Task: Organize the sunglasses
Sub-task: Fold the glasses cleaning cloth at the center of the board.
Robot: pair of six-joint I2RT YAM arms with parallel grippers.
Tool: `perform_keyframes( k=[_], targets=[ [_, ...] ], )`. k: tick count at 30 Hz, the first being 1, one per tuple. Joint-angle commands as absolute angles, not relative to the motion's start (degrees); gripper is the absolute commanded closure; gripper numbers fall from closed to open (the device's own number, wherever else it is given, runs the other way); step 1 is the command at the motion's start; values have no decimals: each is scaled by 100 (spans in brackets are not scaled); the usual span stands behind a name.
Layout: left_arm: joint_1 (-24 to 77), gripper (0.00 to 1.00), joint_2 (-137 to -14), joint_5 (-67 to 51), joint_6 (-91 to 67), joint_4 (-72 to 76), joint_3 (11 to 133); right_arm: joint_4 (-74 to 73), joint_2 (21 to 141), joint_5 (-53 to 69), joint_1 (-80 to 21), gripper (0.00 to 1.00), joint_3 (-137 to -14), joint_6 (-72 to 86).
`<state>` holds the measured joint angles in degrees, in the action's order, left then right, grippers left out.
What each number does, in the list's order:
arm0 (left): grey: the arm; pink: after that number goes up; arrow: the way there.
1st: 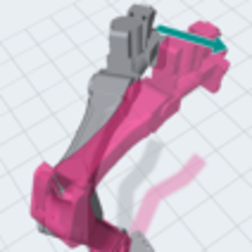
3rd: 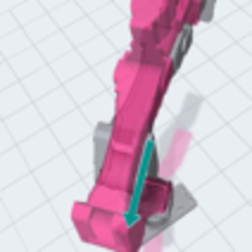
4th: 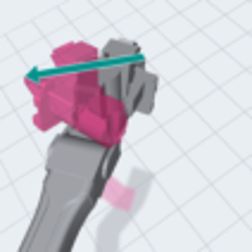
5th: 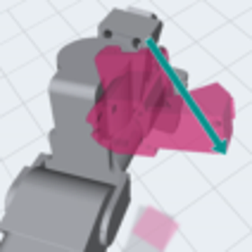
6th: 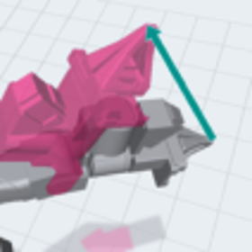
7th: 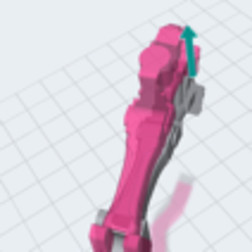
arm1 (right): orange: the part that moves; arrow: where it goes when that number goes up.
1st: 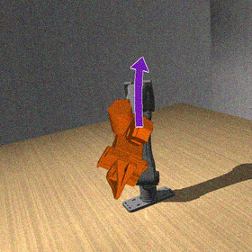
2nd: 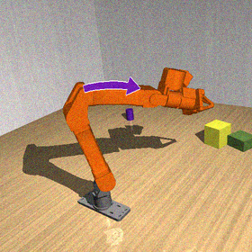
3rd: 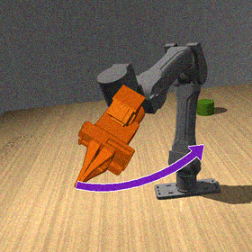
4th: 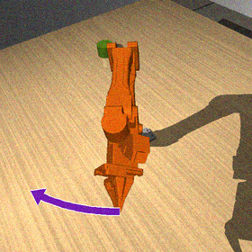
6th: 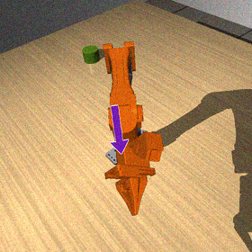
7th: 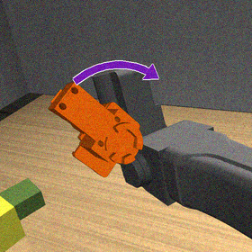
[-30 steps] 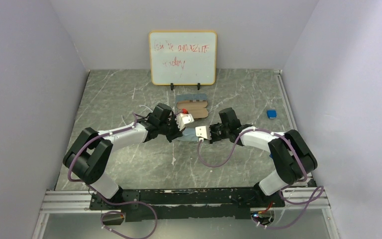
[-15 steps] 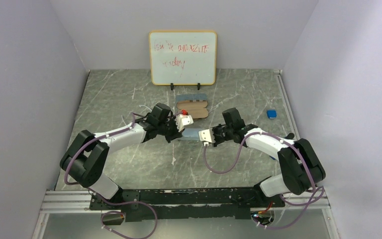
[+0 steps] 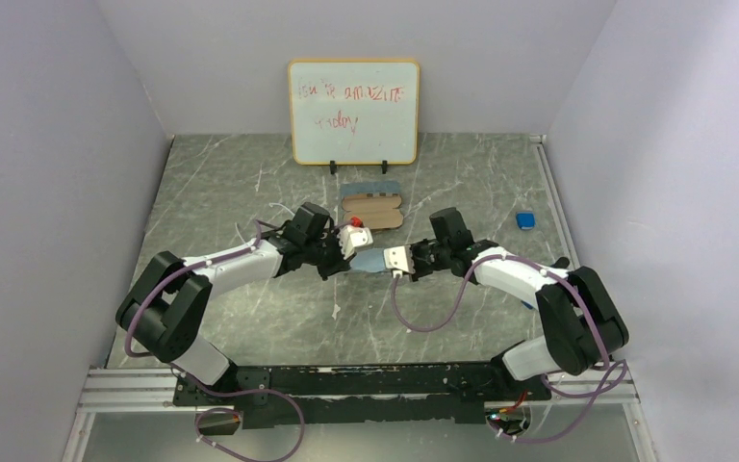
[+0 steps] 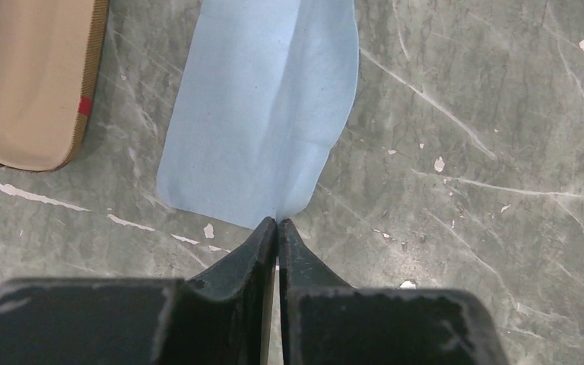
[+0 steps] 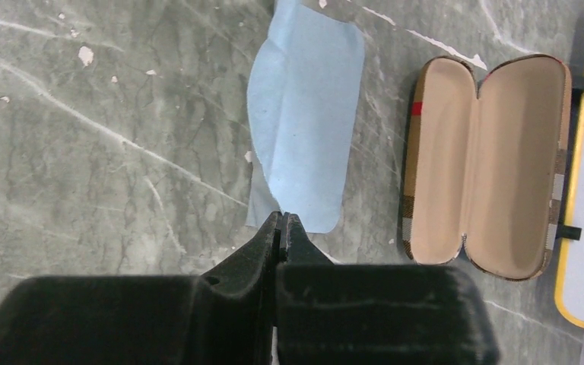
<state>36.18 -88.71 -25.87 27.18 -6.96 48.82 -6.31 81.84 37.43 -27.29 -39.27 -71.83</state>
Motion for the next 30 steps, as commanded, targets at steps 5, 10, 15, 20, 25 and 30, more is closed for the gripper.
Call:
perform_keyframes(
  k=[5, 10, 15, 20, 25, 30],
  targets=[
    [3604, 88, -8856, -2563, 2615, -432, 4917, -53, 8347, 3599, -2694, 100, -4008, -6827],
    [3604, 88, -8948, -2459, 2564, -322, 4960, -26, 8367, 3572, -2698, 100, -3975, -6807],
    [3599, 87, -9038, -2354, 2502, -211, 4992, 161, 8363, 3535, -2699, 100, -3934, -6761],
    [3604, 86, -9101, -2255, 2451, -90, 5001, 174, 8383, 3501, -2700, 100, -3911, -6777],
    [3603, 85, -9123, -2160, 2414, -42, 5001, 174, 8401, 3485, -2691, 100, -3877, -6814],
    [3604, 84, -9166, -2118, 2387, 113, 5009, 147, 8463, 3478, -2690, 100, -3889, -6833]
  ],
)
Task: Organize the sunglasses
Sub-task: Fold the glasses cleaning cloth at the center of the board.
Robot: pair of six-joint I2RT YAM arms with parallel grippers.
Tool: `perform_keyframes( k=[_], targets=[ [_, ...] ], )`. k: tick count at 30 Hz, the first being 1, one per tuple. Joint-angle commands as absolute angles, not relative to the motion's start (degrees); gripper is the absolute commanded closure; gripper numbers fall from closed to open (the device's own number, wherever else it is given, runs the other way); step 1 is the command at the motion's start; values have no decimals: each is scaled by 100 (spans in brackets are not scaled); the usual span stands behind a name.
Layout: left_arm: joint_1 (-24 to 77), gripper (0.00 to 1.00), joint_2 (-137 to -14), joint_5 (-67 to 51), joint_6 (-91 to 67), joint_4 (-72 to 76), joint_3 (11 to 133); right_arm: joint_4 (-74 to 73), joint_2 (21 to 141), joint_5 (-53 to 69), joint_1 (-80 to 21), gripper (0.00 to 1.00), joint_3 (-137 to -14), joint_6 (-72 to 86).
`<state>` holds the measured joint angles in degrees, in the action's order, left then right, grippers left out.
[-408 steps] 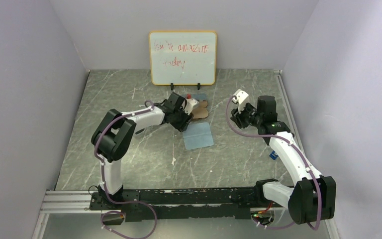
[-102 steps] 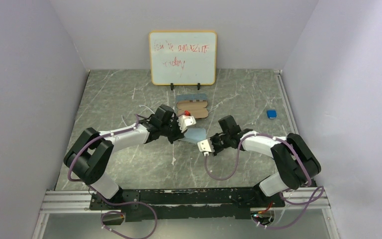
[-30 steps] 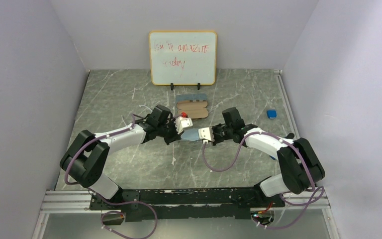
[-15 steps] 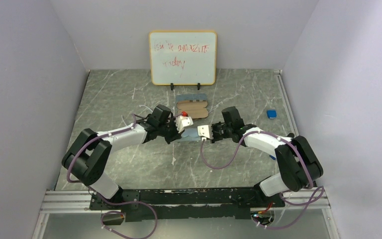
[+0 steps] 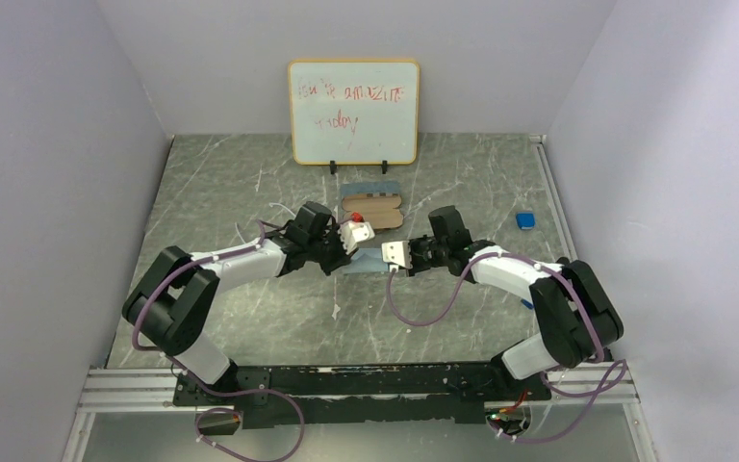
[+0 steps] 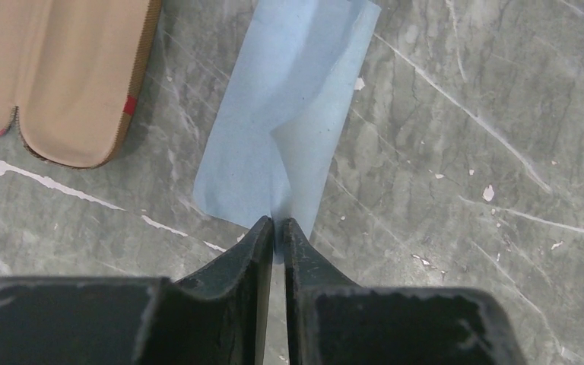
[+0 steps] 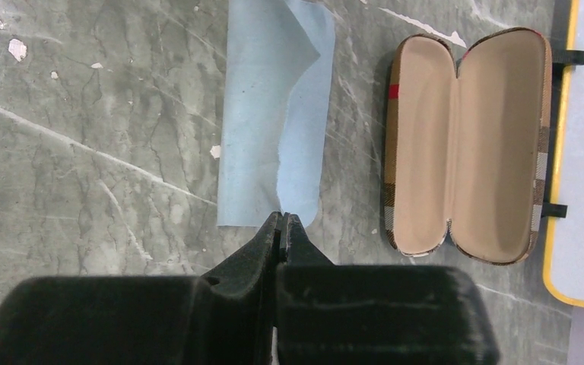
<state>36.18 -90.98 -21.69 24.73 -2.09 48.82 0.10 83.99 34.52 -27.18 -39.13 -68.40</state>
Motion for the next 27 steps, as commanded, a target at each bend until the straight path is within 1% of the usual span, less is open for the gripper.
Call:
perform_keyframes(
  k=[1, 19, 27],
  targets=[
    [3604, 83, -9175, -2120, 2389, 121, 5016, 149, 8470, 3473, -2692, 100, -3886, -6835],
    [3603, 81, -9261, -2049, 2320, 312, 5006, 289, 8578, 3322, -2647, 100, -3858, -6786],
    [3599, 77, -9294, -2029, 2319, 353, 5010, 396, 8652, 3299, -2646, 100, -3868, -6722]
  ],
)
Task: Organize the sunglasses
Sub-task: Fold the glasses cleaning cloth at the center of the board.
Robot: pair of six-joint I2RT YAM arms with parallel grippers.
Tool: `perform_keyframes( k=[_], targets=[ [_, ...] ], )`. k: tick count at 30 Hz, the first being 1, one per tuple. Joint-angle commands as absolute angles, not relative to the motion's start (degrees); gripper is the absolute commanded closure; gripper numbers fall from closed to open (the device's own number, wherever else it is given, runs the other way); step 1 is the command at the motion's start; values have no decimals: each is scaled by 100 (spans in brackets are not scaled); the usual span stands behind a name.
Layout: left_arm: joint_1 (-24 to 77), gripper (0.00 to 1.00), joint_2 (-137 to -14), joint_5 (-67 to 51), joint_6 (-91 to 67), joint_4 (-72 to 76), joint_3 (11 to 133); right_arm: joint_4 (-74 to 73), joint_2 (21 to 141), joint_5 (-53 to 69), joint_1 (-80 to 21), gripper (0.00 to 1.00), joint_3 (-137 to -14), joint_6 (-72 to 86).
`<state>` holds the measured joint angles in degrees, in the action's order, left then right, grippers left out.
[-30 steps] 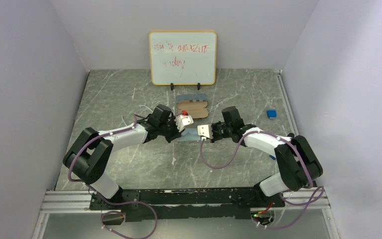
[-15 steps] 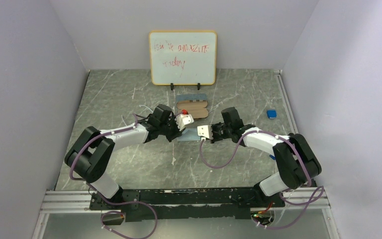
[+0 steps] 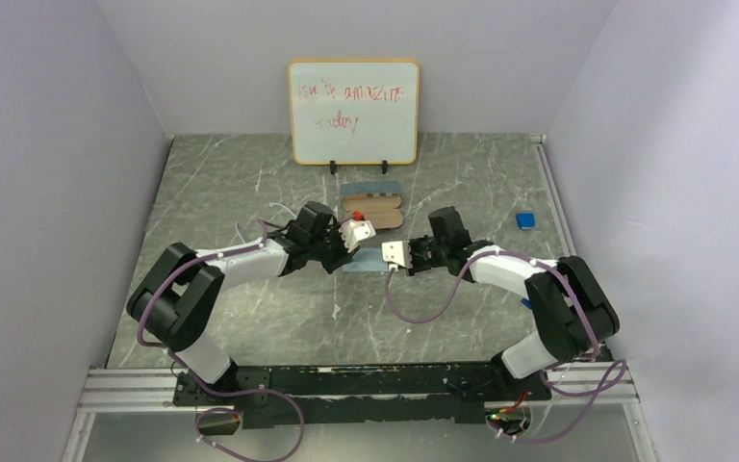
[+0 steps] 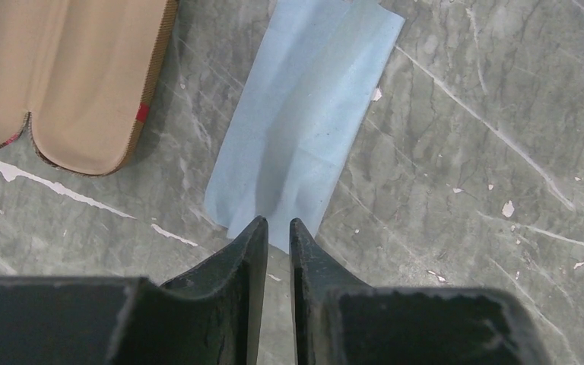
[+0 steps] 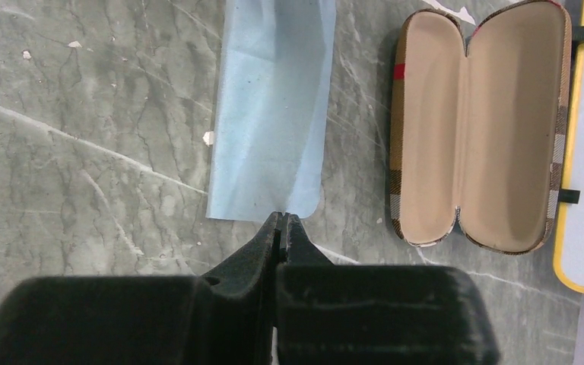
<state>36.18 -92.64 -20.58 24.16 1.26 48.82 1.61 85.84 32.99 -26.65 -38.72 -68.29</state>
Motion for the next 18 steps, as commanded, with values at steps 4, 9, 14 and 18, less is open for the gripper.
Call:
perform_keyframes(
  k=[4, 9, 14, 18],
  targets=[
    [3604, 76, -9282, -1994, 2296, 381, 5001, 399, 8730, 3266, -2646, 100, -3885, -6725],
    [3603, 75, -9261, -1945, 2285, 419, 4968, 491, 8774, 3217, -2646, 100, -3893, -6670],
    [3595, 70, -9133, -1872, 2264, 482, 4896, 754, 8798, 3094, -2647, 92, -3821, -6556],
    [3595, 68, -9026, -1810, 2240, 556, 4830, 1157, 8779, 2908, -2647, 79, -3677, -6336]
  ],
)
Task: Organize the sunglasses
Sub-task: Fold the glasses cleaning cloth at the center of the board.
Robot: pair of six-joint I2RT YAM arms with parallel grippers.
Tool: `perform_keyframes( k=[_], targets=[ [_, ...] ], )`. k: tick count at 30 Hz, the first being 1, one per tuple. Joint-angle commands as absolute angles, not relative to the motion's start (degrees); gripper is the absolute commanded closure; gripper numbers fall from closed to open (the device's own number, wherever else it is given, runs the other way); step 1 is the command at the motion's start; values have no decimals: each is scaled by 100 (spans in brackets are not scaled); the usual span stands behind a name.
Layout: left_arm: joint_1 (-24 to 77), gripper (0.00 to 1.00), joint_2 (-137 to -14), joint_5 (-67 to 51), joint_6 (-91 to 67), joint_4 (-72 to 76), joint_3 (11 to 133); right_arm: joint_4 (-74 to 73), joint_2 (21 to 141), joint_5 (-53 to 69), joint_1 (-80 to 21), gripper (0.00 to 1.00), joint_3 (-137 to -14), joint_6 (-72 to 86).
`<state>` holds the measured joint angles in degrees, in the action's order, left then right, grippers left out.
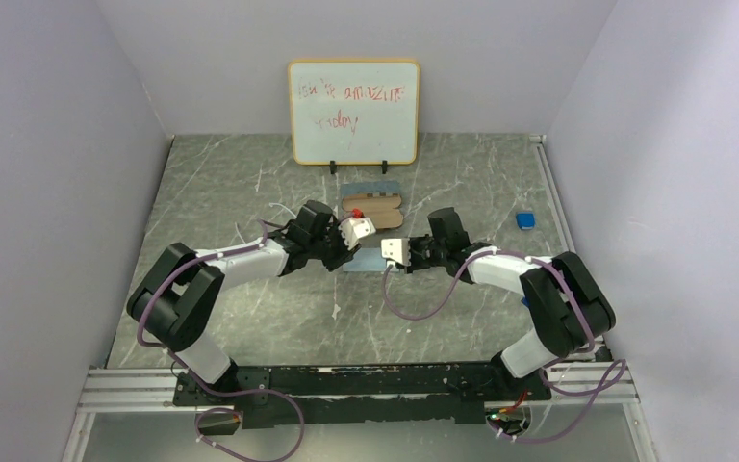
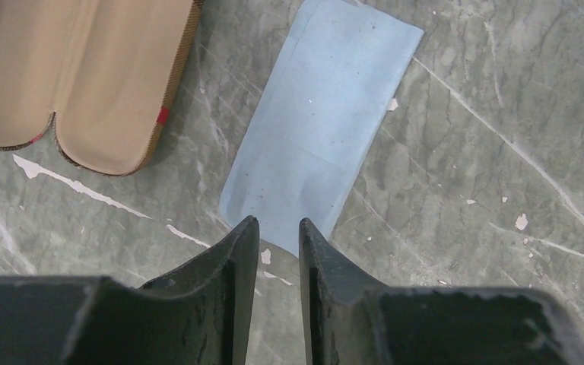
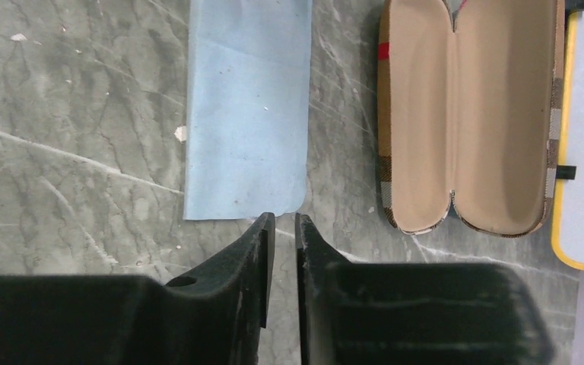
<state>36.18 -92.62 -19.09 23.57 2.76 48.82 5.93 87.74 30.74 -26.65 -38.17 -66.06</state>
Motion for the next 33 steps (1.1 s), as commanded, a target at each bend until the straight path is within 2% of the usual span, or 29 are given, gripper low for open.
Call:
perform_keyframes(
  k=[1, 3, 8, 15, 24, 33],
  targets=[
    [3595, 68, -9000, -1782, 2217, 588, 4804, 1295, 8766, 2855, -2646, 75, -3638, -6249],
    [3593, 67, -8974, -1715, 2202, 646, 4777, 1463, 8734, 2760, -2646, 67, -3590, -6174],
    [3595, 68, -8874, -1751, 2329, 633, 4699, 1204, 8429, 2944, -2601, 67, -3549, -6481],
    [3737, 69, -8280, -2111, 3514, 386, 4179, 669, 7807, 3766, -2500, 64, -2919, -7946],
    [4525, 70, -8306, -587, 4596, 1229, 3345, 570, 7927, 3863, -2516, 63, -2833, -8301],
    [4719, 74, -8675, 190, 4915, 2338, 2936, 579, 7855, 3906, -2523, 64, -2795, -8281]
  ],
)
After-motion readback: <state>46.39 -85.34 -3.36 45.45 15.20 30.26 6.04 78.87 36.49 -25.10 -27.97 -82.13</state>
